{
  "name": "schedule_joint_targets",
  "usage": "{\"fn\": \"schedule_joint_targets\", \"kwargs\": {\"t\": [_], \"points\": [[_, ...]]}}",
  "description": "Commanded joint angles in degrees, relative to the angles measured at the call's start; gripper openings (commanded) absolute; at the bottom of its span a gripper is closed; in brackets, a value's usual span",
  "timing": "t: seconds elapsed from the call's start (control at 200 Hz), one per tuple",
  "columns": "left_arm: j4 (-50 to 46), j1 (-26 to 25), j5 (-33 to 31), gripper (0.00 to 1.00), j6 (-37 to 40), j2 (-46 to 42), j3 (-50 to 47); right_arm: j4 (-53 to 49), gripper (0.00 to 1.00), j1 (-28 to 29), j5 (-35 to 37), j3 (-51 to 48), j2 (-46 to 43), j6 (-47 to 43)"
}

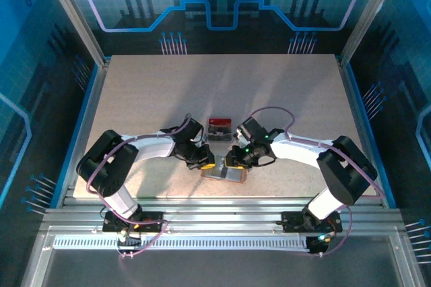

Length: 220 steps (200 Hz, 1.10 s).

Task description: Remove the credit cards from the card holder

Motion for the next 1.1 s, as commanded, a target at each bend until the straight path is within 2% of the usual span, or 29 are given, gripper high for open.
{"fn": "schedule_joint_targets", "kwargs": {"t": [0.0, 0.22, 0.455, 0.635, 1.096], "points": [[-2.29, -0.34, -2.42, 0.13, 0.82, 1.29, -1.42, 4.43, 0.31, -0.19, -2.39, -1.7, 0.1, 2.54], [-2.2, -0.34, -2.44, 0.13, 0.65, 0.93, -1.78, 10.96, 0.32, -0.22, -5.04, -3.99, 2.65, 5.53], [-2.41, -0.29, -2.3, 0.13, 0.71, 0.76, -1.8, 13.6, 0.31, -0.26, -5.33, -5.39, 4.35, 6.73], [-2.56, -0.27, -2.31, 0.13, 0.69, 0.76, -1.77, 18.77, 0.27, -0.86, -7.12, -7.89, 4.73, 9.26], [-2.97, -0.31, -2.3, 0.13, 0.83, 0.93, -1.51, 21.41, 0.17, -2.09, -7.82, -9.42, 3.5, 10.52]]}}
